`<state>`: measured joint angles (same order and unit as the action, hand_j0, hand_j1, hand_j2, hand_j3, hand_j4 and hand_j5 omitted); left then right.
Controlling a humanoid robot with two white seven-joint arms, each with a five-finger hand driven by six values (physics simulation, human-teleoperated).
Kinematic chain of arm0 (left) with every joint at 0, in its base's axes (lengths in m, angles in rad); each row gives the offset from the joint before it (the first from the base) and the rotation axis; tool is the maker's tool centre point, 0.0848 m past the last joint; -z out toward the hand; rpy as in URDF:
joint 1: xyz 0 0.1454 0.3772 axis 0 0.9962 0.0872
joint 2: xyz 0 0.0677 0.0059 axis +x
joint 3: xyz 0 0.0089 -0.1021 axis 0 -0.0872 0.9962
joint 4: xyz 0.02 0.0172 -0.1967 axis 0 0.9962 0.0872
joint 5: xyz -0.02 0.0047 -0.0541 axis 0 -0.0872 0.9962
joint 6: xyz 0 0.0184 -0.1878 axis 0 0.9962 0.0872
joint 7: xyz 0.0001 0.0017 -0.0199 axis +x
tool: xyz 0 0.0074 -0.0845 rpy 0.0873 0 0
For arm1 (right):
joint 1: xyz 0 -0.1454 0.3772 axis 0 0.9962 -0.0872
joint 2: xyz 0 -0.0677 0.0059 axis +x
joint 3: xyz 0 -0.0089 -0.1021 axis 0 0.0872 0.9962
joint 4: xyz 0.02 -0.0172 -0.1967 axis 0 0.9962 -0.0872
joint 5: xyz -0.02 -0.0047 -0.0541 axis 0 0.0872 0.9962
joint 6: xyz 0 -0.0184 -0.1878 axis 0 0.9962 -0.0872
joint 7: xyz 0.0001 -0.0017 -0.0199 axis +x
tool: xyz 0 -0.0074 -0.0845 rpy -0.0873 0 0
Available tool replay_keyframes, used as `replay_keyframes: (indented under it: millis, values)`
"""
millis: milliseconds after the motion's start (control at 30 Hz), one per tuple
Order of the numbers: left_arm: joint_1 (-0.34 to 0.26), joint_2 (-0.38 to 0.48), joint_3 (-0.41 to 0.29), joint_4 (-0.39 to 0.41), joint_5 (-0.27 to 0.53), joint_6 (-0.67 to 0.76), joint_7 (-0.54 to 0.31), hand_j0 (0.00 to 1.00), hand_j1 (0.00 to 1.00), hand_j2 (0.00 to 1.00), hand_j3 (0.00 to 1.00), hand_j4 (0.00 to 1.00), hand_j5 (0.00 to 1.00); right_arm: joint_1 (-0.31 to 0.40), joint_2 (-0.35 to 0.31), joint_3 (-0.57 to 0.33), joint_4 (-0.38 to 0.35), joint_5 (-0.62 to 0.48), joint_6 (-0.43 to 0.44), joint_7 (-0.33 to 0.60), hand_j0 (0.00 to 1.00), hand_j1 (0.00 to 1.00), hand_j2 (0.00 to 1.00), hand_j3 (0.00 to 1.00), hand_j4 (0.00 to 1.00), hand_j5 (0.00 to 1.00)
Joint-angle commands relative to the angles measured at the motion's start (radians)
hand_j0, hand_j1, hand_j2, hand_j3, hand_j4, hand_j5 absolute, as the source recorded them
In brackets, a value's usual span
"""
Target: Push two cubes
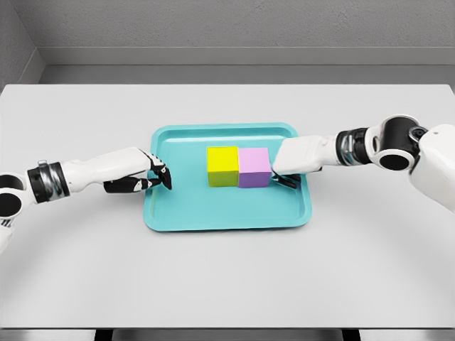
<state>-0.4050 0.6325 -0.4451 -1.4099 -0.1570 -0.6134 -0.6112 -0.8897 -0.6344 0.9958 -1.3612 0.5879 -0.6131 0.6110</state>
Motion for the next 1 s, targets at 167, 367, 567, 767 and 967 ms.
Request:
replay_keyframes:
  millis: [167, 367, 567, 767, 967]
  values:
    - [0.0, 0.004, 0.0, -0.014, 0.031, 0.002, 0.0, 0.45, 0.45, 0.45, 0.45, 0.45, 0.45, -0.008, -0.016, -0.012, 0.005, -0.003, 0.002, 0.0, 0.1, 0.1, 0.1, 0.1, 0.1, 0.1]
    - [0.002, 0.064, 0.003, -0.032, 0.083, 0.002, 0.0, 0.45, 0.45, 0.45, 0.45, 0.45, 0.45, -0.044, -0.06, -0.068, 0.01, -0.008, 0.002, 0.0, 0.11, 0.11, 0.11, 0.11, 0.11, 0.11]
    - [0.008, 0.128, 0.019, -0.031, 0.106, 0.002, 0.0, 0.51, 0.51, 0.51, 0.51, 0.51, 0.51, -0.048, -0.094, -0.184, 0.208, 0.001, 0.002, 0.0, 0.11, 0.11, 0.11, 0.11, 0.11, 0.11]
    - [0.012, 0.131, 0.028, -0.027, 0.109, 0.002, 0.0, 0.53, 0.53, 0.53, 0.53, 0.53, 0.53, -0.043, -0.093, -0.183, 0.208, 0.001, 0.002, 0.0, 0.23, 0.23, 0.23, 0.23, 0.23, 0.23]
    - [0.032, 0.174, 0.077, -0.015, 0.113, 0.002, 0.0, 1.0, 1.0, 1.0, 1.0, 1.0, 1.0, -0.041, -0.09, -0.181, 0.209, 0.0, 0.002, 0.0, 1.0, 1.0, 1.0, 1.0, 1.0, 1.0]
